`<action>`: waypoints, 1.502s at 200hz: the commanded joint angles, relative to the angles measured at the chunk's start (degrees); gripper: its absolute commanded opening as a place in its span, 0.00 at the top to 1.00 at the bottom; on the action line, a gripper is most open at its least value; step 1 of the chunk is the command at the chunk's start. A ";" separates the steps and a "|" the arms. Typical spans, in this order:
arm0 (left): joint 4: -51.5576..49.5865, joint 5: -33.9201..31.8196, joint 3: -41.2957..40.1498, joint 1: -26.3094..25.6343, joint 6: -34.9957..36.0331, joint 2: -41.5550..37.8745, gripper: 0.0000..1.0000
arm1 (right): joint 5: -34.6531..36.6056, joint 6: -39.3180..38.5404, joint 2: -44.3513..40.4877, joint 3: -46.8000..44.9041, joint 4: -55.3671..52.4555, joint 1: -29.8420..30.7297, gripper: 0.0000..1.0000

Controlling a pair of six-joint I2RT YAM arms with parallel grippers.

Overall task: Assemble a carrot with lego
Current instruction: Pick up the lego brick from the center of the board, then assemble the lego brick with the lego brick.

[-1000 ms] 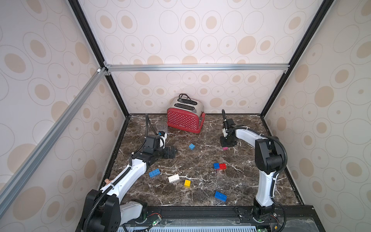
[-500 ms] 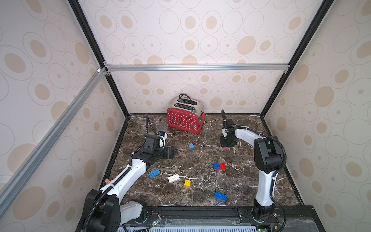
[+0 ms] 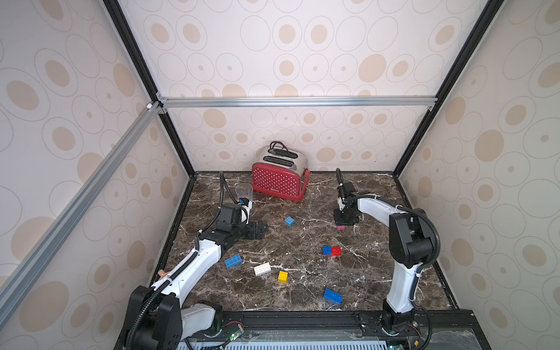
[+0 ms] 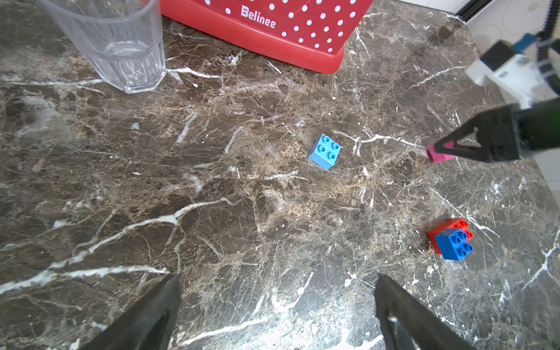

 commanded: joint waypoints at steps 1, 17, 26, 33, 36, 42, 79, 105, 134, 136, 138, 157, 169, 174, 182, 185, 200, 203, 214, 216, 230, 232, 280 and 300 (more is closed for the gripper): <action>0.63 1.27 0.44 -0.19 -0.48 0.28 0.01 | -0.61 4.14 -7.12 -4.67 -1.76 3.46 0.77; 0.92 2.39 0.39 -0.27 -0.78 0.53 0.01 | -0.47 6.50 -11.05 -8.60 -1.87 5.41 0.77; 1.18 3.00 0.27 -0.27 -1.06 0.60 0.01 | -0.12 7.80 -13.20 -10.41 -2.03 6.44 0.77; 1.33 3.53 0.18 -0.22 -1.25 0.71 0.01 | 0.15 8.69 -14.54 -11.69 -2.41 7.13 0.77; 1.37 3.75 0.20 -0.19 -1.29 0.79 0.01 | 0.24 9.01 -15.04 -12.10 -2.62 7.34 0.77; 1.48 4.24 0.23 -0.19 -1.43 0.95 0.01 | 0.46 9.65 -16.13 -13.08 -2.95 7.69 0.78; 1.67 6.33 0.48 -0.21 -1.51 2.09 0.01 | 0.92 12.09 -20.11 -17.82 -3.61 9.05 0.79; 1.59 6.87 0.71 -0.21 -1.35 2.49 0.01 | 0.98 12.61 -21.40 -19.63 -3.93 9.60 0.79; 1.50 7.11 0.62 -0.19 -1.38 2.49 0.01 | 1.65 12.72 -21.99 -21.05 -4.33 9.77 0.79; 1.52 7.11 0.62 -0.21 -1.35 2.49 0.01 | 1.65 12.68 -21.96 -21.14 -4.33 9.81 0.79; 1.53 7.11 0.62 -0.19 -1.34 2.46 0.01 | 1.69 12.69 -22.00 -21.32 -4.24 9.77 0.79; 1.55 7.11 0.62 -0.23 -1.34 2.40 0.01 | 2.13 12.63 -21.81 -22.03 -3.69 9.76 0.79; 1.52 7.02 0.62 -0.22 -1.34 2.44 0.01 | 2.16 12.62 -21.43 -22.20 -3.24 9.78 0.79; 1.52 7.02 0.62 -0.19 -1.34 2.42 0.01 | 2.14 12.64 -21.14 -22.19 -3.06 9.76 0.79; 1.51 6.93 0.62 -0.23 -1.35 2.42 0.01 | 2.06 12.52 -20.82 -22.20 -2.73 9.76 0.79; 1.50 6.96 0.63 -0.24 -1.34 2.40 0.01 | 1.99 12.48 -20.66 -22.21 -2.62 9.76 0.79; 1.41 6.89 0.62 -0.19 -1.26 2.40 0.01 | 2.10 12.33 -20.07 -21.93 -2.15 9.81 0.79; 1.33 6.78 0.62 -0.19 -1.27 2.41 0.01 | 2.09 12.30 -19.88 -21.81 -2.13 9.77 0.79; 1.33 6.76 0.62 -0.23 -1.25 2.32 0.01 | 2.22 12.15 -19.51 -21.57 -1.95 9.77 0.79; 1.37 6.76 0.62 -0.20 -1.25 2.31 0.01 | 2.23 12.12 -19.43 -21.54 -1.95 9.76 0.79; 1.28 6.76 0.62 -0.19 -1.16 2.31 0.01 | 2.11 11.85 -18.75 -21.13 -1.78 9.76 0.79; 1.29 6.76 0.64 -0.25 -1.16 2.31 0.01 | 2.09 11.78 -18.67 -21.10 -1.78 9.76 0.79; 1.12 6.76 0.79 -0.19 -1.02 2.49 0.01 | 2.93 10.01 -16.08 -19.79 -2.82 9.79 0.79; 0.96 6.74 0.84 -0.19 -0.84 2.49 0.01 | 2.94 9.52 -15.58 -19.86 -3.64 9.76 0.79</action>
